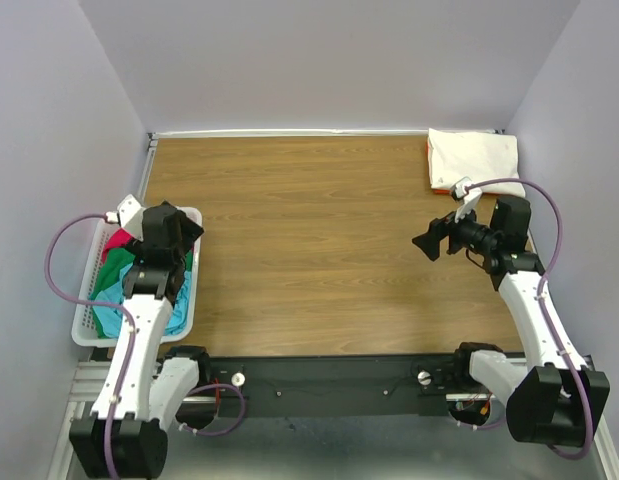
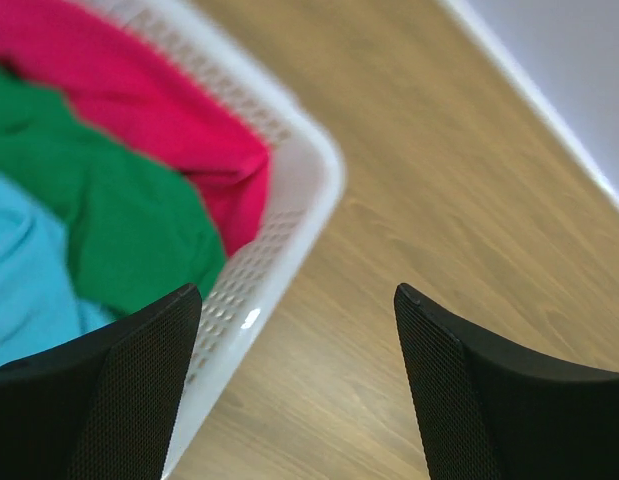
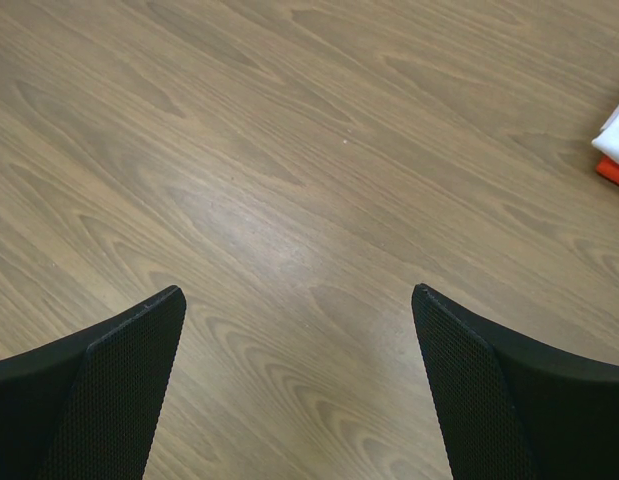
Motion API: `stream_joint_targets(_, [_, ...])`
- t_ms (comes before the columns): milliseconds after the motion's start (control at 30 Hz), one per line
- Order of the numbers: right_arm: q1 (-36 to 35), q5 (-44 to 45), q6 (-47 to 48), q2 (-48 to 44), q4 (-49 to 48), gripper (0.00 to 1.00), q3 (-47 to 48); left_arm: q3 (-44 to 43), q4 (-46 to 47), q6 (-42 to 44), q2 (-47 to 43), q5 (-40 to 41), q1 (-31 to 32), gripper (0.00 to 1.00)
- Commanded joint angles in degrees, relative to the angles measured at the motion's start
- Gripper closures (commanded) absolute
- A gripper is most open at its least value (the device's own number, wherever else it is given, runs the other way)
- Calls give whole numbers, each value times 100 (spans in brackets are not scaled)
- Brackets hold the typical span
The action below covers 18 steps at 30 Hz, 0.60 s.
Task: Fold and stack the t-shirts
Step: Grab the tshirt from the pile
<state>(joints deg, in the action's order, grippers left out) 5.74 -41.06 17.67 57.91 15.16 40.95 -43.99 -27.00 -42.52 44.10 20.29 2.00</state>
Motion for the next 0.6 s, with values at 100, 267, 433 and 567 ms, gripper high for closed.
stream_joint_targets(100, [24, 106, 79, -219, 93, 0, -61, 346, -1089, -1408, 557, 591, -840, 18])
stream_joint_targets(267, [15, 291, 87, -219, 93, 0, -52, 523, -964, -1233, 336, 449, -1702, 21])
stream_joint_targets(433, [24, 309, 61, -236, 93, 0, -26, 566, -799, -1004, 792, -5, -2080, 21])
stream_joint_targets(567, [24, 405, 43, -289, 93, 0, -17, 786, -526, -986, 1127, -341, -2283, 32])
